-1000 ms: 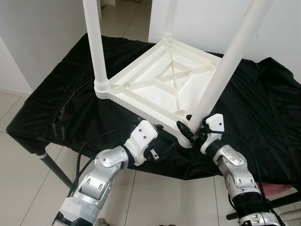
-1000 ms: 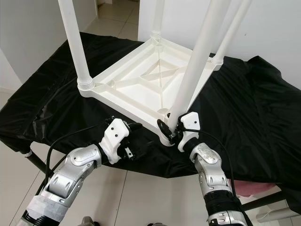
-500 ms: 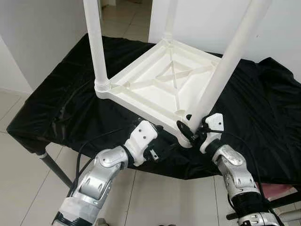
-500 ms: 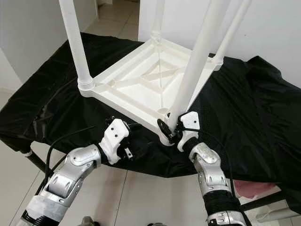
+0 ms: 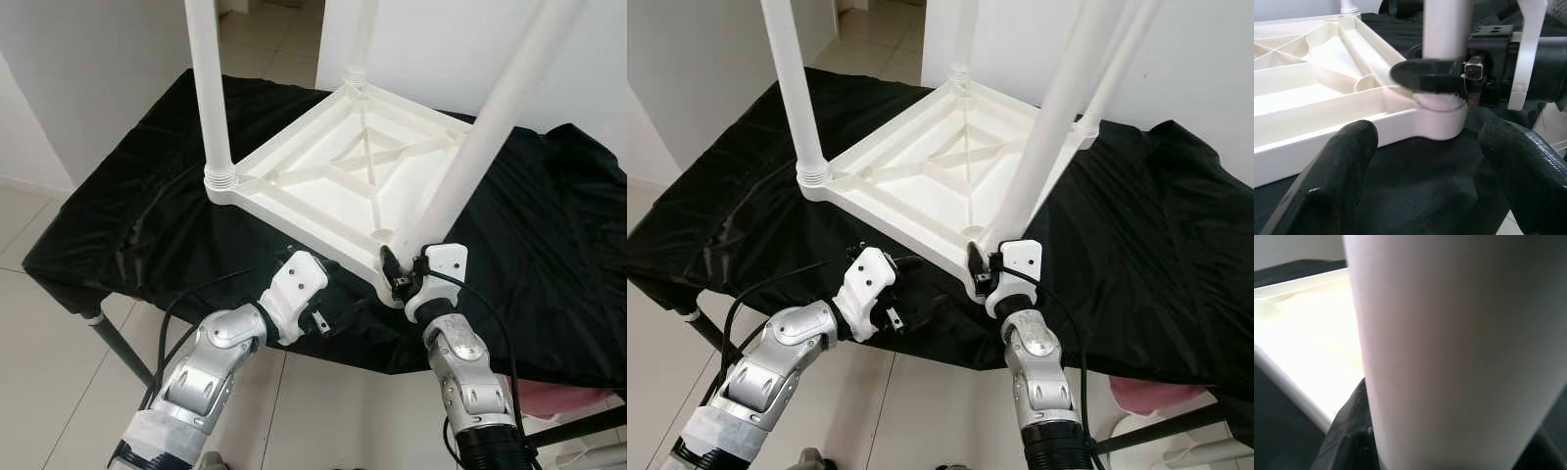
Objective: Building children table
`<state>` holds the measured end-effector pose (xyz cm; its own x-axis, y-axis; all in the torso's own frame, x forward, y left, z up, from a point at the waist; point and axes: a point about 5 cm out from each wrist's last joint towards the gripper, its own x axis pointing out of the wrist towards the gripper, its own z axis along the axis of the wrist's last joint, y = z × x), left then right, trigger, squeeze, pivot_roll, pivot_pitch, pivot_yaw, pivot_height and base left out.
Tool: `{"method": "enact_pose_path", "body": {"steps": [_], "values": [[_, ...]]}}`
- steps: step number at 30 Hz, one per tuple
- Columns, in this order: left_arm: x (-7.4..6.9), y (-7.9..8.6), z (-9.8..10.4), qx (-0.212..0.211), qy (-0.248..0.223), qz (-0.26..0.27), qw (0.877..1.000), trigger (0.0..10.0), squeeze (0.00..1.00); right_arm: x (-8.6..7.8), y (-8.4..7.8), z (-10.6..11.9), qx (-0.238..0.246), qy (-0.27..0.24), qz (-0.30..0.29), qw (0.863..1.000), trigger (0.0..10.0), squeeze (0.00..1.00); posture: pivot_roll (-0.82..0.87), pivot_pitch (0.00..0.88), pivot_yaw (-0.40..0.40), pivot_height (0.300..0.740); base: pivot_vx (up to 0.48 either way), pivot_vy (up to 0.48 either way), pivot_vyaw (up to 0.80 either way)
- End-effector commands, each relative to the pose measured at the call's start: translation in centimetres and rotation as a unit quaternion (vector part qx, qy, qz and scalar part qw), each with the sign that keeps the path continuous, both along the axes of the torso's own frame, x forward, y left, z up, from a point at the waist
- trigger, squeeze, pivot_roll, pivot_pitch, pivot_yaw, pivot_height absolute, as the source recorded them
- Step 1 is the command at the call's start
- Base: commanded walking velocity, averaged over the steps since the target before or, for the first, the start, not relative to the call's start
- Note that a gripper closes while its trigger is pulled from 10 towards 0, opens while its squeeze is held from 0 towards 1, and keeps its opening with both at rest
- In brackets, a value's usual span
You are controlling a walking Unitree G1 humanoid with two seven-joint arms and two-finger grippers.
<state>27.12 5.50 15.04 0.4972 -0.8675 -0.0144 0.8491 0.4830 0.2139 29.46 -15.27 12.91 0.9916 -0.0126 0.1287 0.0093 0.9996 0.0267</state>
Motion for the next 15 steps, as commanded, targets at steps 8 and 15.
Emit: {"method": "enact_pose_path", "body": {"steps": [8, 15], "values": [[-0.1, -0.1, -0.5, 0.005, -0.002, 0.016, 1.0, 10.0, 0.0, -0.9, -0.2, -0.2, 0.024, 0.012, -0.126, 0.992, 10.0, 0.0, 0.04, 0.088, -0.091, 0.74, 0.0, 0.0, 0.0], [-0.2, -0.1, -0.7, 0.009, -0.005, 0.017, 1.0, 10.0, 0.0, -1.0, -0.4, 0.3, 0.023, -0.005, -0.121, 0.992, 10.0, 0.0, 0.04, 0.086, -0.089, 0.74, 0.0, 0.0, 0.0]]}}
